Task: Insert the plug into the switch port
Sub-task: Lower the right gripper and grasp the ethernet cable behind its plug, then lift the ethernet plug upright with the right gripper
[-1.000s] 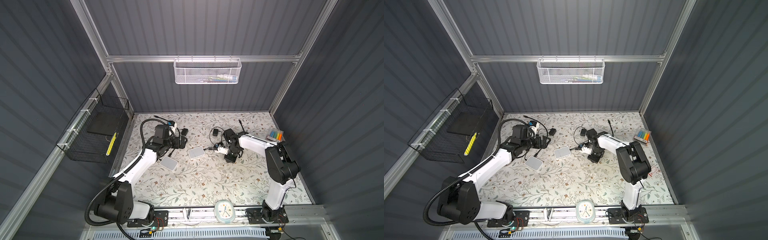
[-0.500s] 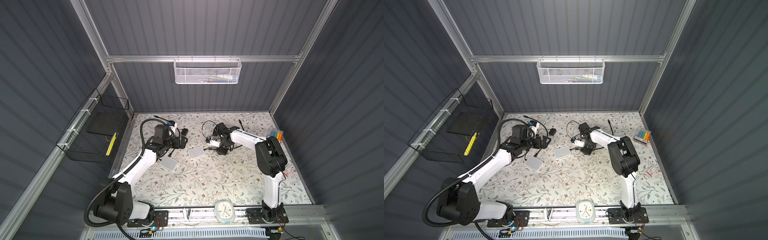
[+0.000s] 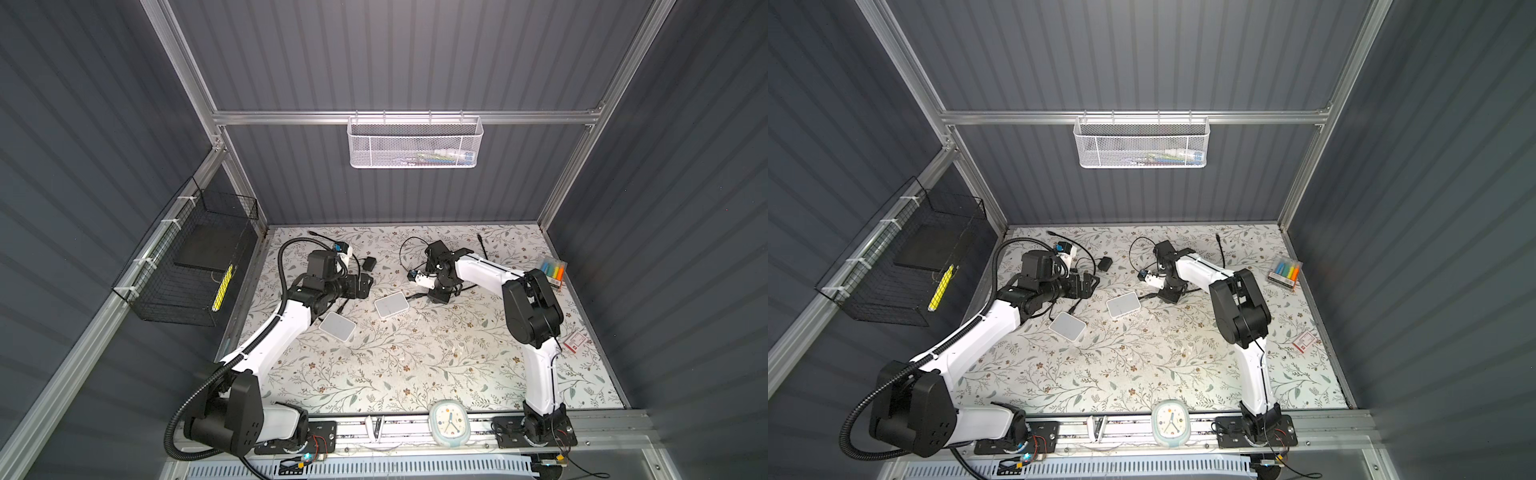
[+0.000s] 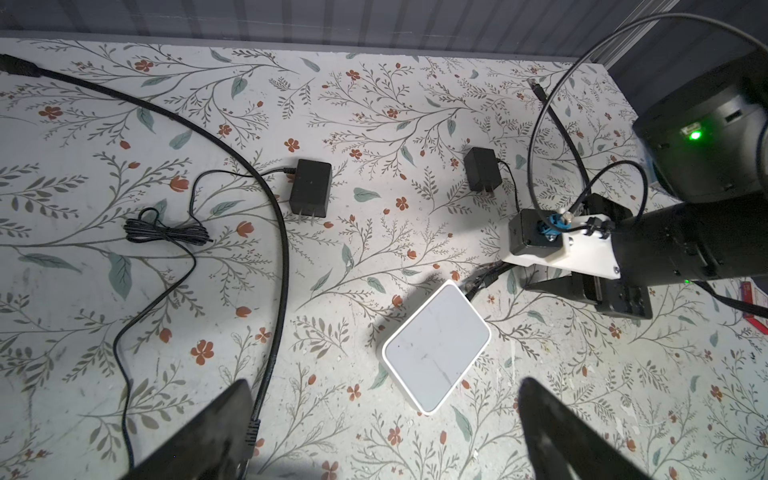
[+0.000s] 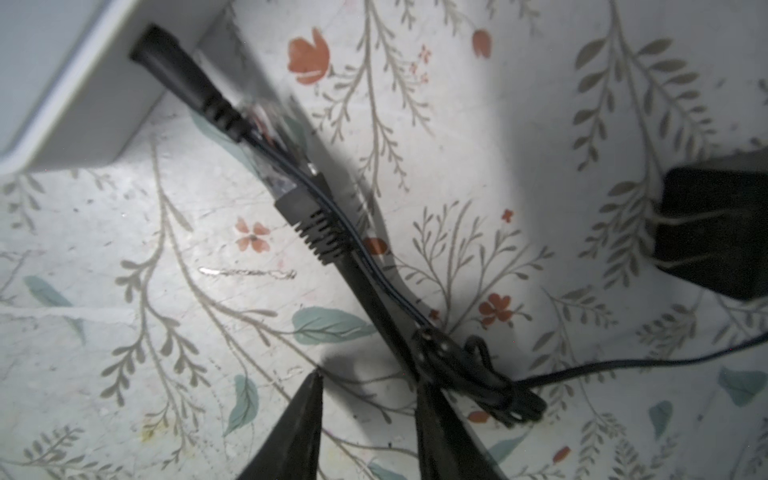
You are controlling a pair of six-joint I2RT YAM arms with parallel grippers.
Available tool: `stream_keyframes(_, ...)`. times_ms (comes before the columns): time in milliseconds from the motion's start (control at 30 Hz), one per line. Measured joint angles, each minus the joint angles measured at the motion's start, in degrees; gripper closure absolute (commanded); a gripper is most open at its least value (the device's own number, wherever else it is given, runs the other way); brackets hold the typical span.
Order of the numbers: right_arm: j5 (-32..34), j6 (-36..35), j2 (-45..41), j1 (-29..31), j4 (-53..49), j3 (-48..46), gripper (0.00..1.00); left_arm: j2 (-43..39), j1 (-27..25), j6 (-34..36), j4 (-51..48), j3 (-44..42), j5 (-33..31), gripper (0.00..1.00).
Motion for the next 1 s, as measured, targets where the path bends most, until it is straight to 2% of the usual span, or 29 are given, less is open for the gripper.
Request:
stream_keyframes(467, 0.5, -1.9, -1.8, -0.1, 0.0, -0.4, 0.6, 1.8, 0.0, 0.0, -0.3, 0.0, 0.0, 0.0)
stream_keyframes(1000, -0.8, -2.8, 2.2, -1.0, 0.3, 2.5, 0.63, 1.8, 0.0, 0.7, -2.1, 1.2, -0.2, 0.0)
